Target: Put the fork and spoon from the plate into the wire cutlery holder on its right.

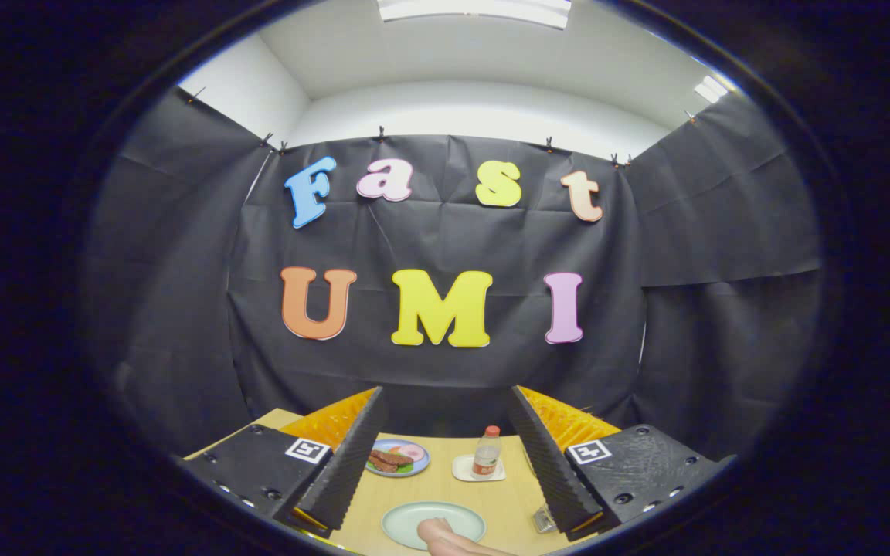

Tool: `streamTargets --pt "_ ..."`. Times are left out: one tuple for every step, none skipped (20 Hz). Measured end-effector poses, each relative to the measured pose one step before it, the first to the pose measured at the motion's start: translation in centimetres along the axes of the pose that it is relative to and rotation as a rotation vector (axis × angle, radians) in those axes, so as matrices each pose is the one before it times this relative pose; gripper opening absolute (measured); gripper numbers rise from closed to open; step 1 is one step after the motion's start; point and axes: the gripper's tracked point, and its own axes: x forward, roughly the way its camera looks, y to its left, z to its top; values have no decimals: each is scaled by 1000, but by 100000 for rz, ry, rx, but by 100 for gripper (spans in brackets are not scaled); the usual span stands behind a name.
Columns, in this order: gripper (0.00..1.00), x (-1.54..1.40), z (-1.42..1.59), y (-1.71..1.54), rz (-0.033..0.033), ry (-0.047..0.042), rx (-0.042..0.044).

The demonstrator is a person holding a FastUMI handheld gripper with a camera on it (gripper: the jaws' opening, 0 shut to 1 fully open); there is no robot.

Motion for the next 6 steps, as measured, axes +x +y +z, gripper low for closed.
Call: streamTargets --pt "96 154 24 -492 -1197 463 379" --pt "96 66 74 -309 -573 134 607" --pt "96 82 -15 94 398 19 444" --pt "96 204 -45 -62 40 89 -24" --pt "96 168 -19 -150 -8 -87 -60" --pt "96 -13 93 -320 -343 -216 -168"
